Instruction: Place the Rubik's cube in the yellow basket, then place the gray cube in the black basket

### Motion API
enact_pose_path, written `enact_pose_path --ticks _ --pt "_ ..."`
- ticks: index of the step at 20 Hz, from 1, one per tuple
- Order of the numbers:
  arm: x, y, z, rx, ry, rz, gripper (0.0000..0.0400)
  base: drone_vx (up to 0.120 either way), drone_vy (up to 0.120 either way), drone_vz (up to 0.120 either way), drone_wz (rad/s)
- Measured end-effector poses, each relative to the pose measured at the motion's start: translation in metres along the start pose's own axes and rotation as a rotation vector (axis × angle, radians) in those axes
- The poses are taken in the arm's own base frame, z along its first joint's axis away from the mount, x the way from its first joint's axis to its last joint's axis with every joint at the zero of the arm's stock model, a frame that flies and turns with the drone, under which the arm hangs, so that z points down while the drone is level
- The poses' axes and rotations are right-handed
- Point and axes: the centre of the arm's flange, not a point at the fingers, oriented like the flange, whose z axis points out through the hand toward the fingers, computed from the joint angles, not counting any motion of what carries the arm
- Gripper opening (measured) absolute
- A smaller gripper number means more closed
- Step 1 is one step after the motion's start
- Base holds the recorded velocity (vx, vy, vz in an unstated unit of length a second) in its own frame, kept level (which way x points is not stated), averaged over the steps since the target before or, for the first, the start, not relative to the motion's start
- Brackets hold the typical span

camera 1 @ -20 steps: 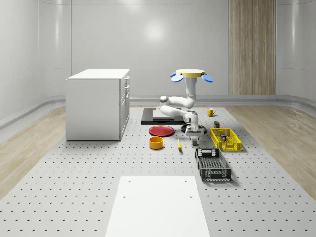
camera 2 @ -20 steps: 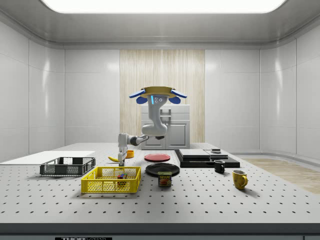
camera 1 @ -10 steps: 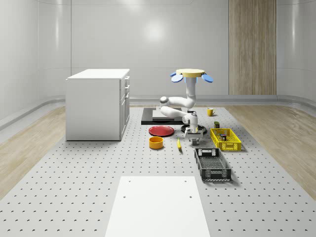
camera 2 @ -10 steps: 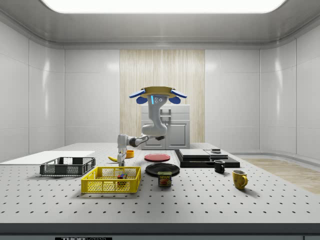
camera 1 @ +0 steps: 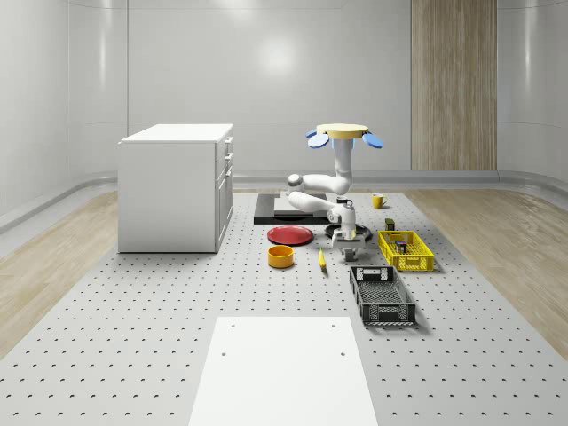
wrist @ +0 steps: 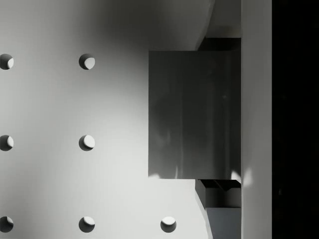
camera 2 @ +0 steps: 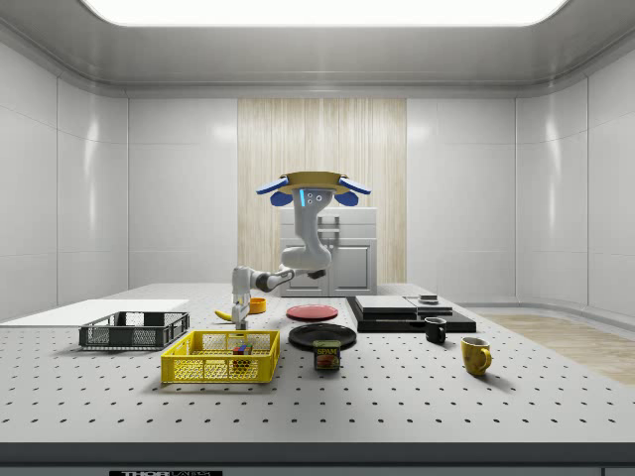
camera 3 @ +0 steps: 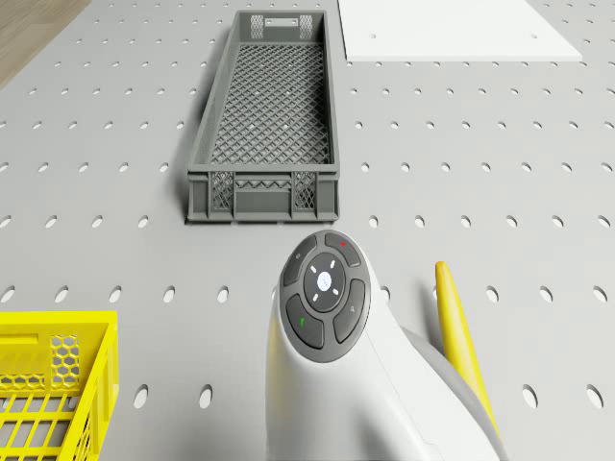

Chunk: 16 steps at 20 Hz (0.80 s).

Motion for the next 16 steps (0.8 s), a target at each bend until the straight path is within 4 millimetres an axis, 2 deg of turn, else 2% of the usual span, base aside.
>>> enact_pose_path --ticks 7,11,16 --pt "0.0 0.0 0.0 0.0 0.0 0.0 0.0255 0.0 0.0 0.0 0.0" --pt "0.0 0.0 -0.01 0.0 0.0 0.0 0.0252 0.0 0.0 0.0 0.0" --pt "0.0 0.0 -0.031 0.0 0.0 0.0 0.0251 0.0 0.0 0.112 0.0"
